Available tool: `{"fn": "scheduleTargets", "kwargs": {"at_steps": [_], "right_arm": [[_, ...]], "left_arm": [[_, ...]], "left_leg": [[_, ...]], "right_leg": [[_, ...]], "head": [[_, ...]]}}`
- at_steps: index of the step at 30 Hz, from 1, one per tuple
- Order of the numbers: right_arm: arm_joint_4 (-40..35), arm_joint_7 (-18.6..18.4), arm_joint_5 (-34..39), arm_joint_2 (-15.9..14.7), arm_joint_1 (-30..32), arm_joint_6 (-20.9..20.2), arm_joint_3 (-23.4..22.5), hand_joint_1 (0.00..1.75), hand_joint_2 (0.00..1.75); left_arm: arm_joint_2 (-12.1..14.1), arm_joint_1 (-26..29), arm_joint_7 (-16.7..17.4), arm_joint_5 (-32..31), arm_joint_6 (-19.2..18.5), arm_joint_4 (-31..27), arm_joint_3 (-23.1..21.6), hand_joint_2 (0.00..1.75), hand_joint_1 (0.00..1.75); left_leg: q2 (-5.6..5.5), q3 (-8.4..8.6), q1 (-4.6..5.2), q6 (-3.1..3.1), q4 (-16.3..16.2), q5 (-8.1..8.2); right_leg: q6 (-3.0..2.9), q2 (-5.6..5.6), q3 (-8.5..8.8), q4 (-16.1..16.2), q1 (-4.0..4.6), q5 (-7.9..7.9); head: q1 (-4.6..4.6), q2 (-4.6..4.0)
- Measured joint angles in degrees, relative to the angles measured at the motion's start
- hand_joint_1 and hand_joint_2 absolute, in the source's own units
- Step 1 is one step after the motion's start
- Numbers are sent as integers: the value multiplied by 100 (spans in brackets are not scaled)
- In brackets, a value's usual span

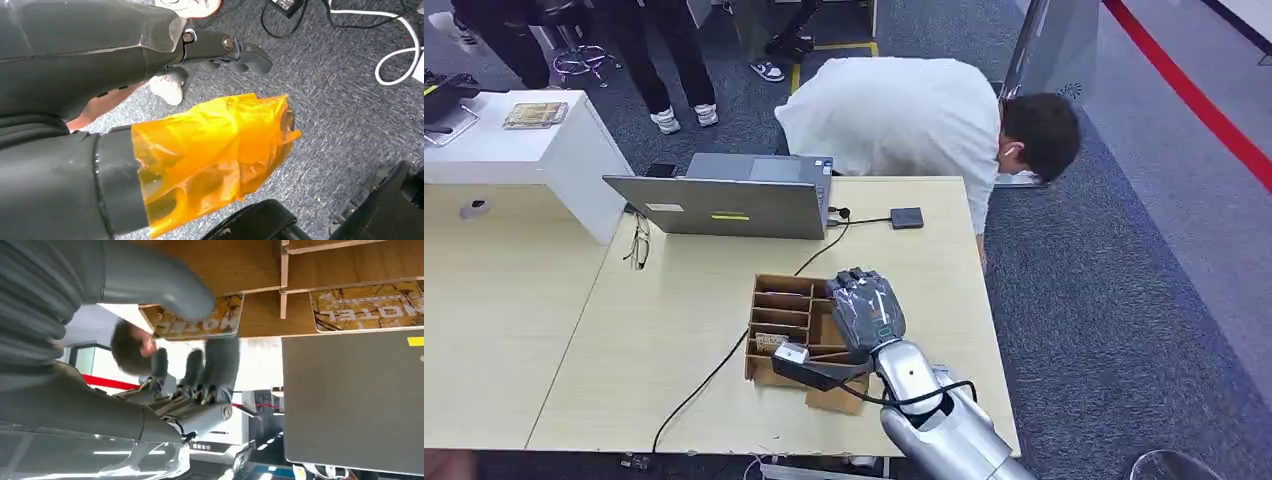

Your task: Pass the card to the sensor for recognition and then transmit it.

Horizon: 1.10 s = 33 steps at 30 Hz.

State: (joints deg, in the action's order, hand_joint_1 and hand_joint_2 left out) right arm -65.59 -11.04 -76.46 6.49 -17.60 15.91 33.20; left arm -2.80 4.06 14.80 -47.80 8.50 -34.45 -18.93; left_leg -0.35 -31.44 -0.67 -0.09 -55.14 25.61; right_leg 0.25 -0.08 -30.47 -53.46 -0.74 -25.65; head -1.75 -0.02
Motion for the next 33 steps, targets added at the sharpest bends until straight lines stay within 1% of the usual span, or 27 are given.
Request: {"fn": "scheduleTargets", "kwargs": {"at_steps": [1,2,3,5,7,11,13,16,19,24,26,28,33], "right_arm": [[0,22,0,0,0,29,0,143,175],[0,26,0,0,1,50,0,145,175],[0,29,0,0,1,70,0,152,175],[0,42,2,0,2,103,0,152,175],[-2,88,15,0,10,175,0,161,175],[-59,151,13,2,56,315,0,161,175],[-103,192,15,2,84,424,-9,166,175],[-175,267,55,2,125,595,-26,169,175],[-311,350,217,2,184,715,-63,169,175],[-512,402,256,2,227,774,-138,169,175],[-555,404,258,2,243,776,-144,175,175],[-595,440,306,2,272,796,-151,175,175],[-1072,630,586,-2,414,1049,-210,175,175]], "left_arm": [[0,2,0,-2,17,0,2,0,0],[0,3,-2,-2,22,0,4,0,0],[0,5,-15,-2,33,0,4,0,0],[0,7,-33,-4,46,0,7,0,0],[0,9,-37,-7,63,0,7,0,0],[-2,14,-72,-22,90,0,11,0,0],[-2,16,-98,-28,96,0,17,0,0],[-7,23,-109,-39,114,0,44,0,0],[-9,50,-118,-44,120,0,61,0,0],[-9,79,-118,-44,120,0,96,0,0],[-9,79,-118,-44,120,0,101,0,0],[-9,81,-118,-44,120,0,105,0,0],[-9,119,-118,-6,131,-2,146,0,0]], "left_leg": [[0,0,0,0,0,0],[0,0,0,0,0,0],[0,0,0,0,0,0],[0,0,0,0,0,0],[0,0,0,0,0,0],[0,0,0,0,0,0],[0,0,0,0,0,0],[0,0,0,0,0,0],[1,0,0,0,0,0],[0,0,0,0,0,0],[1,0,0,0,0,0],[0,0,0,0,0,0],[0,0,0,0,0,0]], "right_leg": [[0,0,0,0,0,0],[0,0,0,0,0,0],[0,0,0,0,0,0],[0,0,0,0,0,0],[0,0,0,0,0,0],[0,0,0,0,0,0],[0,0,0,0,0,0],[0,0,0,0,0,0],[0,0,0,0,0,0],[0,0,0,0,0,0],[0,0,0,0,0,0],[0,0,0,0,0,0],[0,0,-1,0,0,0]], "head": [[0,0],[0,0],[0,0],[0,0],[0,0],[2,0],[0,0],[0,0],[0,0],[0,0],[0,0],[0,0],[0,0]]}}
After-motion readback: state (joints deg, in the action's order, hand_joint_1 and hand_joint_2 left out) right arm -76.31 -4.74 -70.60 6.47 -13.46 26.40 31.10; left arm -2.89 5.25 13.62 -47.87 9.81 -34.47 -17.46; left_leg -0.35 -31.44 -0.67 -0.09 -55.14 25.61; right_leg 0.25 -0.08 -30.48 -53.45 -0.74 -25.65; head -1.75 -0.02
